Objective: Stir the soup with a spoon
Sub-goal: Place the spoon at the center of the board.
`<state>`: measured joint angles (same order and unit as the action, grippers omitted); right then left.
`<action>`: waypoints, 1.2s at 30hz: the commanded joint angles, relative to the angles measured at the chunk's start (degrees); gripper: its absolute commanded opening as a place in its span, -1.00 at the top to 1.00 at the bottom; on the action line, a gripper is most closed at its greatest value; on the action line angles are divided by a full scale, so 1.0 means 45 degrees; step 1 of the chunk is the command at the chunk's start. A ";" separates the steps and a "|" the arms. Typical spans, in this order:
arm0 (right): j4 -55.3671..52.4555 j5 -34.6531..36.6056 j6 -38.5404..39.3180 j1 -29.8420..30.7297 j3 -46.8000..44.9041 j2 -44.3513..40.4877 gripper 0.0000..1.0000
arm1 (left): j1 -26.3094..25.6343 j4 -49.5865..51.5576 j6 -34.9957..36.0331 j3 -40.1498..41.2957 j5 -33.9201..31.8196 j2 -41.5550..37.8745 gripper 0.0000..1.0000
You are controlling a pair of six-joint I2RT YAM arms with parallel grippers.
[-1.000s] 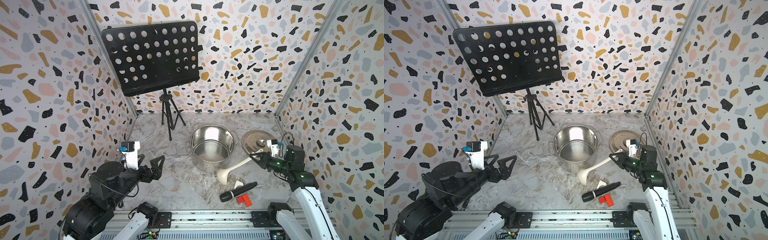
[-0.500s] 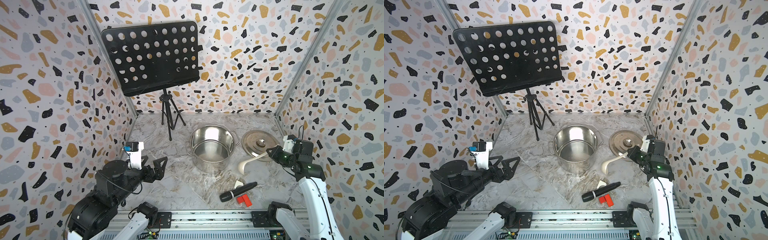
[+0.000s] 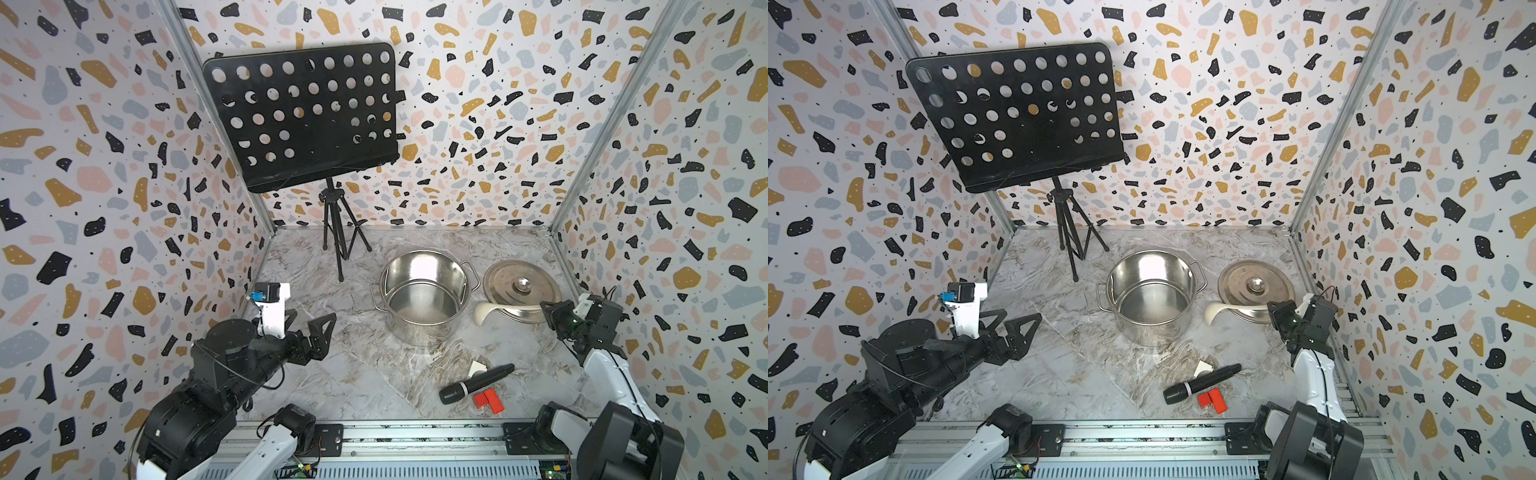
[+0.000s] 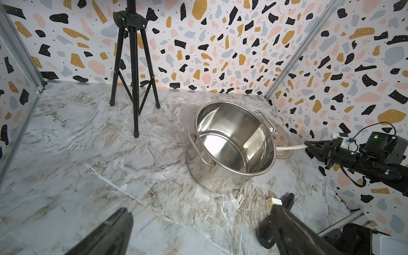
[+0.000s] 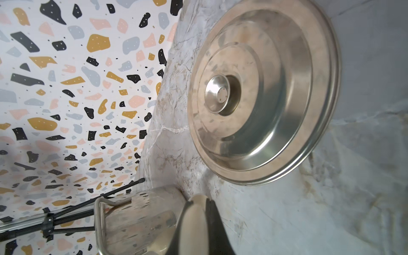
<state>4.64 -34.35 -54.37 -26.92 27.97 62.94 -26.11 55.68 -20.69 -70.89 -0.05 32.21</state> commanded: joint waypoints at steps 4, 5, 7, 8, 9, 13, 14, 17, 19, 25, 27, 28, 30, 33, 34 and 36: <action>0.1333 -0.1495 0.0128 -0.1346 -0.0178 0.1951 1.00 | -0.0020 -0.0507 0.0309 0.0263 -0.0167 -0.0439 -0.99; 0.1056 -0.1682 0.0424 -0.1399 -0.0096 0.2196 1.00 | -0.0019 -0.0490 0.0336 0.0331 -0.0201 -0.0507 -0.99; 0.0765 -0.1849 0.0821 -0.1454 -0.0152 0.2535 1.00 | -0.0031 -0.0482 0.0339 0.0446 -0.0255 -0.0644 -0.99; 0.0731 -0.1817 0.0972 -0.1459 -0.0242 0.2613 1.00 | -0.0022 -0.0489 0.0357 0.0486 -0.0285 -0.0684 -0.99; 0.0763 -0.1761 0.1086 -0.1470 -0.0314 0.2710 1.00 | -0.0034 -0.0507 0.0359 0.0513 -0.0308 -0.0713 -0.99; 0.0884 -0.1852 0.1597 -0.1583 -0.0433 0.3383 0.78 | -0.0024 -0.0590 0.0416 0.0525 -0.0325 -0.0681 -0.99; 0.0838 -0.1915 0.1692 -0.1651 -0.0416 0.3642 0.77 | -0.0034 -0.0625 0.0417 0.0520 -0.0311 -0.0664 -0.99; 0.0942 -0.2070 0.1868 -0.1797 -0.0455 0.4285 0.75 | -0.0029 -0.0672 0.0394 0.0520 -0.0226 -0.0579 -0.99; 0.1025 -0.2093 0.1965 -0.1828 -0.0463 0.4554 0.73 | -0.0019 -0.0674 0.0316 0.0548 -0.0186 -0.0541 -0.99; 0.0402 -0.1754 0.2280 -0.1929 -0.0275 0.4766 0.63 | -0.0029 -0.0662 0.0143 0.0727 -0.0182 -0.0618 -0.99; 0.0175 -0.1635 0.2315 -0.1988 -0.0193 0.4855 0.59 | -0.0019 -0.0667 0.0061 0.0754 -0.0183 -0.0643 -0.99; -0.0022 -0.1528 0.2338 -0.1997 -0.0145 0.4902 0.56 | -0.0019 -0.0664 0.0031 0.0759 -0.0183 -0.0654 -0.99; -0.0483 -0.1275 0.2489 -0.2033 0.0015 0.4939 0.51 | -0.0021 -0.0638 -0.0011 0.0754 -0.0193 -0.0656 -0.99; -0.1178 -0.0857 0.2786 -0.2051 0.0235 0.4765 0.38 | -0.0020 -0.0579 -0.0053 0.0744 -0.0273 -0.0634 -0.99; -0.1424 -0.0696 0.2920 -0.2081 0.0329 0.4605 0.34 | -0.0031 -0.0518 -0.0073 0.0726 -0.0280 -0.0619 -0.99; -0.2403 -0.0266 0.3315 -0.2145 0.0686 0.4309 0.24 | -0.0034 -0.0433 -0.0090 0.0686 -0.0290 -0.0564 -0.99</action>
<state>1.39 -40.25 -42.74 -36.01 28.64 84.38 -26.11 55.29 -20.60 -67.85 -0.78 29.32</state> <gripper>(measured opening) 0.363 0.993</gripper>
